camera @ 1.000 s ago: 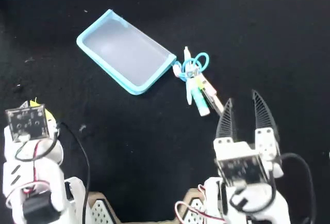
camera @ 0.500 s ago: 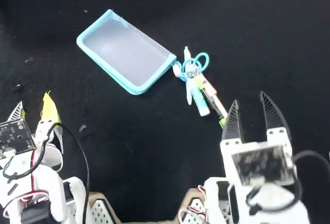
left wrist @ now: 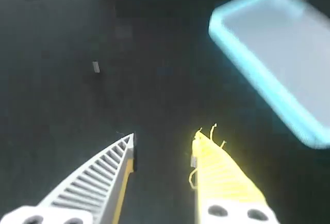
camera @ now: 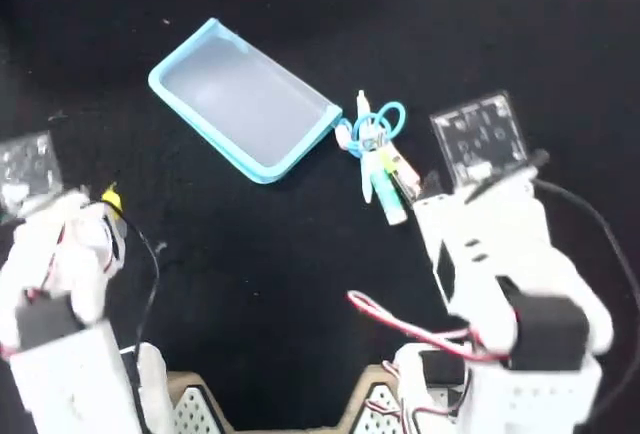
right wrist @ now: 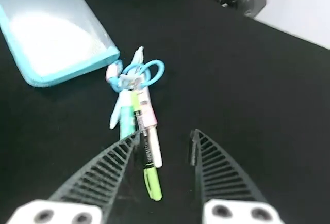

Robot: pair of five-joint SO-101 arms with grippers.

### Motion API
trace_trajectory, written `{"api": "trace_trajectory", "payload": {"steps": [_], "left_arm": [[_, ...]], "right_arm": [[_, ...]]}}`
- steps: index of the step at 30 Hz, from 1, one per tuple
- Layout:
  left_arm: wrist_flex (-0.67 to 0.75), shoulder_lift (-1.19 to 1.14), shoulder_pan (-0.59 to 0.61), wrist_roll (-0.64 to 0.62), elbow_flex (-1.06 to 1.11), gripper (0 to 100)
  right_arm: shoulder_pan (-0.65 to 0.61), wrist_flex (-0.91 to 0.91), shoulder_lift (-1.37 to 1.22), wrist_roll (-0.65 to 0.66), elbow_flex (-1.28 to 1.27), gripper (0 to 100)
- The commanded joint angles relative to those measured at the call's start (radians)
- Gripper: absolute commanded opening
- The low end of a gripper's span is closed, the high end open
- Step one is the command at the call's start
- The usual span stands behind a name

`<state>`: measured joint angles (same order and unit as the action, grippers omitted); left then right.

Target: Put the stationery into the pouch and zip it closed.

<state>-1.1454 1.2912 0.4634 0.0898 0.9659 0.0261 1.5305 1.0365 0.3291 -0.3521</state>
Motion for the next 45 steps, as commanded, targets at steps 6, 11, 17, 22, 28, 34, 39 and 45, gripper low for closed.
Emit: {"api": "trace_trajectory", "payload": {"steps": [6, 11, 17, 22, 28, 34, 39, 45], "left_arm": [[0.100, -0.293, -0.021, -0.161, -0.016, 19], [0.252, -0.295, -0.137, -0.124, 0.150, 19], [0.446, -0.295, -0.222, -0.124, 0.335, 19], [0.486, -0.295, -0.223, -0.124, 0.372, 19], [0.486, -0.302, -0.228, -0.127, 0.372, 19], [0.482, -0.302, -0.223, -0.126, 0.374, 19], [0.480, -0.304, -0.223, -0.126, 0.374, 19], [0.480, -0.304, -0.225, -0.126, 0.374, 19]], "right_arm": [[-0.155, -0.164, -0.286, 0.000, -0.024, 14.9], [-0.161, -0.468, -0.351, 0.058, -0.189, 14.8], [-0.249, -0.816, -0.366, 0.292, -0.515, 14.9], [-0.293, -1.089, -0.367, 0.336, -0.702, 15.6], [-0.285, -1.120, -0.452, 0.336, -0.685, 29.6], [-0.284, -1.119, -0.716, 0.405, -0.516, 25.0], [-0.245, -1.126, -0.891, 0.422, -0.371, 25.0], [-0.198, -1.126, -1.050, 0.497, -0.251, 25.0]]}}
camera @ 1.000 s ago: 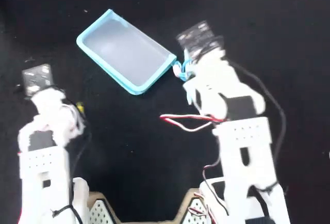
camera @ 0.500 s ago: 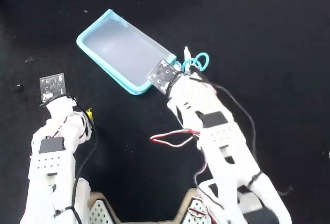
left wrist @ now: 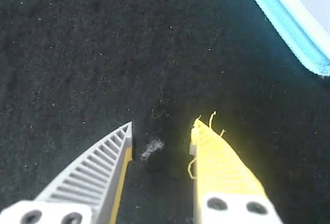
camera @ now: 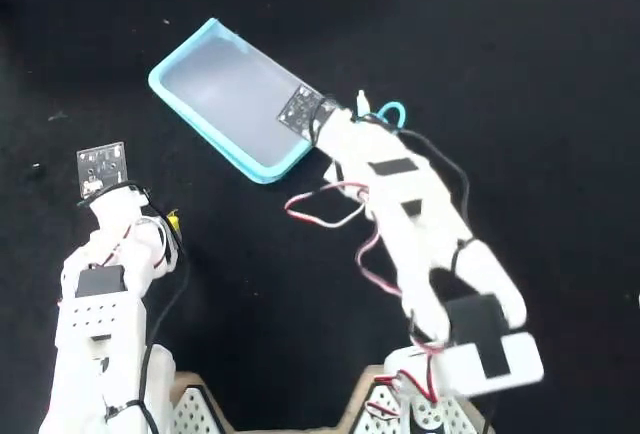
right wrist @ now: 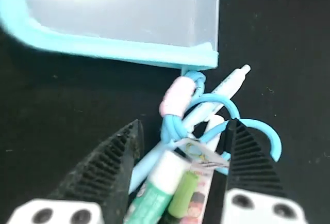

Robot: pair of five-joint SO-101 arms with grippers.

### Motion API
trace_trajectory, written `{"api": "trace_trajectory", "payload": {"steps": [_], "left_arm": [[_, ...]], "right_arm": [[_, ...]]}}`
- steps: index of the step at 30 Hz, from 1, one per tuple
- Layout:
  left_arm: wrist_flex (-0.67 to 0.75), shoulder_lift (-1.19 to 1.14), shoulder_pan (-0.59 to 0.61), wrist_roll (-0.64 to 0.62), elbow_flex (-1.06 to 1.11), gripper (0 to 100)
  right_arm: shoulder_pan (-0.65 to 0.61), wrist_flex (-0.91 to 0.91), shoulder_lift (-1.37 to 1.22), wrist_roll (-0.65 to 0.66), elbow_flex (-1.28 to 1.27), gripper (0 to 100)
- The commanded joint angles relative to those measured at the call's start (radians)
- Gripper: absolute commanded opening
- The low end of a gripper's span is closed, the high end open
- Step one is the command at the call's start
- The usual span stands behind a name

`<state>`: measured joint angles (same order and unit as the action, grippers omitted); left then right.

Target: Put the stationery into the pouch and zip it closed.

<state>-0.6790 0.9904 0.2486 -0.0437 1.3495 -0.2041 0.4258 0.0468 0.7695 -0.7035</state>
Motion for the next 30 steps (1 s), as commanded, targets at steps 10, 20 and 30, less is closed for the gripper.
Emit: {"api": "trace_trajectory", "payload": {"steps": [10, 20, 30], "left_arm": [[0.014, -0.003, -0.013, 0.008, -0.010, 19], [0.014, -0.003, -0.013, 0.008, -0.008, 18], [0.021, 0.006, -0.013, 0.009, 0.013, 19]], "right_arm": [[0.032, -0.141, -0.174, 0.121, 0.108, 22.4], [0.064, -0.106, 0.051, -0.020, 0.050, 0.9], [-0.049, 0.103, 0.697, -0.161, -0.240, 1.1]]}}
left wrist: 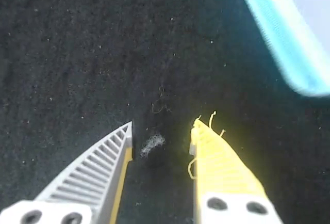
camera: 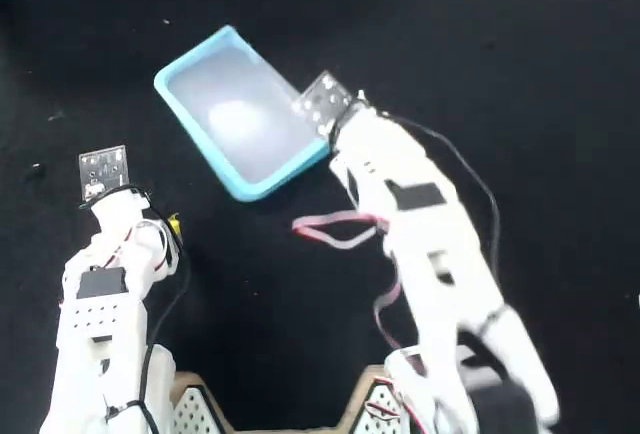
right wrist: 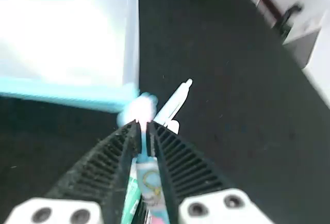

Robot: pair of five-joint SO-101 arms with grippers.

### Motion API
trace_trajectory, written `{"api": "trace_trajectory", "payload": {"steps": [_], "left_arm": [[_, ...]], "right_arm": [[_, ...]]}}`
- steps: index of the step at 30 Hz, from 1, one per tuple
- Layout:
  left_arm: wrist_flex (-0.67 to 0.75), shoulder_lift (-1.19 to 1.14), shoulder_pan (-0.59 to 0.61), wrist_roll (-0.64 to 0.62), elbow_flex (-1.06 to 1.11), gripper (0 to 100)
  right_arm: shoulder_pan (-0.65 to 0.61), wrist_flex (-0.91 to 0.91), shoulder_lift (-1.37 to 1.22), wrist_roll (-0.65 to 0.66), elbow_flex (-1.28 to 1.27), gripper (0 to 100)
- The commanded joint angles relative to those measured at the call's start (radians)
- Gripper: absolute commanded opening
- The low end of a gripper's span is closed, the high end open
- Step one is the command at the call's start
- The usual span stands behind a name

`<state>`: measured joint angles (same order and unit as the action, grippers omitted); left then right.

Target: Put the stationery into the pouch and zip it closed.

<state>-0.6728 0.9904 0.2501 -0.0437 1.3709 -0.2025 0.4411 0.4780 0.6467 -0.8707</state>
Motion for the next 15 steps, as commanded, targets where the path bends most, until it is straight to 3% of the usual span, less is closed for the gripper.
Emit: {"api": "trace_trajectory", "payload": {"steps": [1, 10, 12, 15], "left_arm": [[0.015, 0.006, -0.013, 0.009, -0.007, 19], [0.012, 0.006, -0.013, 0.009, -0.007, 19], [0.014, 0.006, -0.015, 0.009, -0.007, 19], [0.014, 0.006, -0.015, 0.009, -0.007, 19]], "right_arm": [[-0.064, 0.121, 0.317, -0.052, -0.102, 1.1], [-0.107, 0.419, 0.604, -0.150, -0.297, 1.6], [-0.112, 0.460, 0.615, -0.164, -0.298, 6.2], [-0.110, 0.399, 0.576, -0.302, -0.302, 14.9]]}}
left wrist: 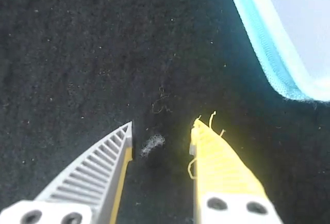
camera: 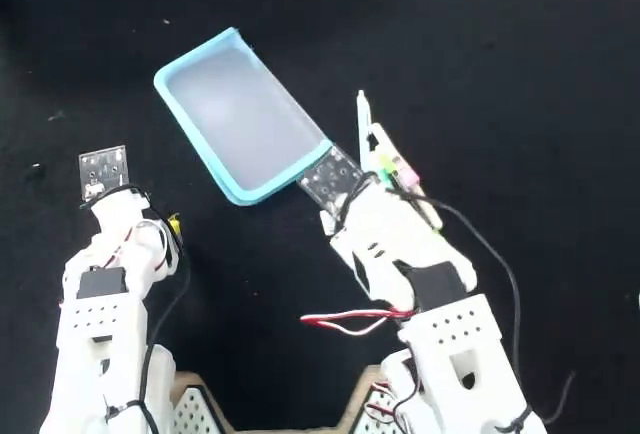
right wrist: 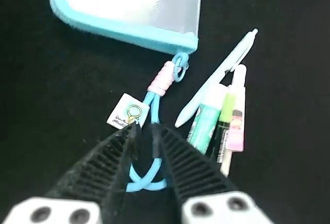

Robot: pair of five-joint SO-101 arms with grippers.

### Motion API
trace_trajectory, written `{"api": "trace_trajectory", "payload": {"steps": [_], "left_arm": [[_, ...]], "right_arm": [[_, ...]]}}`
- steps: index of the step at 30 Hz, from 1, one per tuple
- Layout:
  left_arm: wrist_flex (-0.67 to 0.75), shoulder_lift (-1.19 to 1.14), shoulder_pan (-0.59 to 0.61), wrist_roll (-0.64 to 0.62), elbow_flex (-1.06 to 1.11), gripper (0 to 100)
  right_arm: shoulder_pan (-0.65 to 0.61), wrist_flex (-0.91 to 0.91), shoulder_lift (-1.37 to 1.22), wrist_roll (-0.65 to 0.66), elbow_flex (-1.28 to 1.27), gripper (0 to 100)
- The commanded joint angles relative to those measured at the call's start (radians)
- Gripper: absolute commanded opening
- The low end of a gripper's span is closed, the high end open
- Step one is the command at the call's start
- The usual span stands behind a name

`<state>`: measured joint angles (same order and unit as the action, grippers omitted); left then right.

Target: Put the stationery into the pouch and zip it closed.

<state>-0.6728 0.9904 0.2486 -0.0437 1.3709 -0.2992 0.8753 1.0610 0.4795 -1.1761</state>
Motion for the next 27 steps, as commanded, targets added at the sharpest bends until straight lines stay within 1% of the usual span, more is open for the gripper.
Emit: {"api": "trace_trajectory", "payload": {"steps": [1, 3, 8, 11, 15, 22, 27], "left_arm": [[0.014, 0.006, -0.013, 0.009, -0.007, 19], [0.012, 0.006, -0.013, 0.009, -0.007, 18], [0.008, 0.006, -0.013, 0.009, -0.005, 18], [0.008, 0.006, -0.012, 0.009, -0.005, 18], [0.008, 0.006, -0.013, 0.009, -0.005, 18], [0.008, 0.006, -0.013, 0.009, -0.005, 18], [0.008, 0.006, -0.013, 0.009, -0.005, 18]], "right_arm": [[-0.014, -0.064, -0.031, -0.172, 0.004, 15.4], [-0.020, -0.130, -0.101, -0.222, 0.008, 15.7], [-0.052, -0.341, -0.335, -0.269, 0.013, 15.8], [-0.048, -0.459, -0.446, -0.347, 0.013, 15.8], [-0.048, -0.563, -0.555, -0.410, 0.022, 15.9], [-0.048, -0.562, -0.773, -0.413, 0.173, 15.9], [-0.046, -0.431, -0.880, -0.413, 0.308, 16.0]]}}
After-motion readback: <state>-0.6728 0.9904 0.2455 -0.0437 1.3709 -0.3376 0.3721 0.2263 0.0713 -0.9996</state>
